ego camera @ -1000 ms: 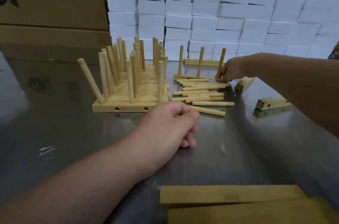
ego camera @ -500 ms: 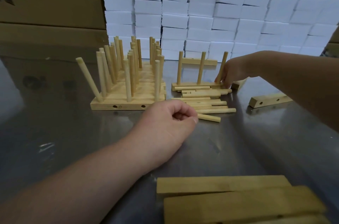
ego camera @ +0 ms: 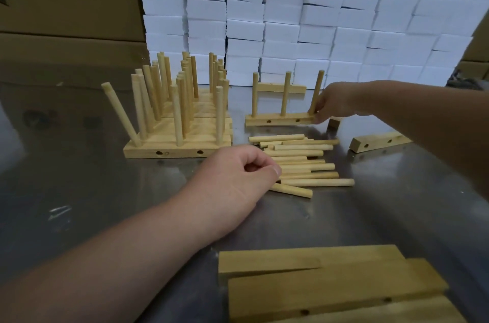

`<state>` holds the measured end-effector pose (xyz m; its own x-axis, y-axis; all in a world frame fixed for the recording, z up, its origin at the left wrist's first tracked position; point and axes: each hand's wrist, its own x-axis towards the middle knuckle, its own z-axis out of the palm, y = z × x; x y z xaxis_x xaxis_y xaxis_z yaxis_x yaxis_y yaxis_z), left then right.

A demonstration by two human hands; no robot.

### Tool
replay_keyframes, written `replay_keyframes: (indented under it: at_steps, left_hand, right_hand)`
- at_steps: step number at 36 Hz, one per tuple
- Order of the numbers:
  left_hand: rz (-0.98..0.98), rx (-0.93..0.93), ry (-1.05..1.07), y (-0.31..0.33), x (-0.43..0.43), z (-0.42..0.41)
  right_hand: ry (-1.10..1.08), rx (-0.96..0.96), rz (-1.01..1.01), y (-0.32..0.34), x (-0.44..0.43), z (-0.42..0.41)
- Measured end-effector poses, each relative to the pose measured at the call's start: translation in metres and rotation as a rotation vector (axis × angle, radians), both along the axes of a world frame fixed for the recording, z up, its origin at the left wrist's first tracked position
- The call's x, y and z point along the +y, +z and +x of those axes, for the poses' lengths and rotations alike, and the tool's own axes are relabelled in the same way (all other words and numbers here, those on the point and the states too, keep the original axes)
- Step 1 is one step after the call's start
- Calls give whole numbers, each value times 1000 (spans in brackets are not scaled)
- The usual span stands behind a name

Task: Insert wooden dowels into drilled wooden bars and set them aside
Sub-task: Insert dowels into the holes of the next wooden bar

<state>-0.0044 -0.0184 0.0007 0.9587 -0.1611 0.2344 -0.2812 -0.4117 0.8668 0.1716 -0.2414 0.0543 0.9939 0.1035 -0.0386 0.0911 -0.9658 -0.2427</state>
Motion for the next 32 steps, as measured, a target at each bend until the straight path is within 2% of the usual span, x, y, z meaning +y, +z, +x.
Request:
replay_keyframes:
  at_steps: [6,19,25,32]
  left_hand:
    - [2,9,4,-2,1,2]
    - [-37,31,20,-2,-1,1]
    - [-23,38,27,-3,-1,1]
    - [-53,-1,13,0,-2,-2]
  right_hand:
    - [-57,-97,5,-11,17,20]
    - [-126,-85,-114,-13,55,49]
    - [-127,-114,-32,-14,59,50]
    - [-147,-199,-46,-8,39,49]
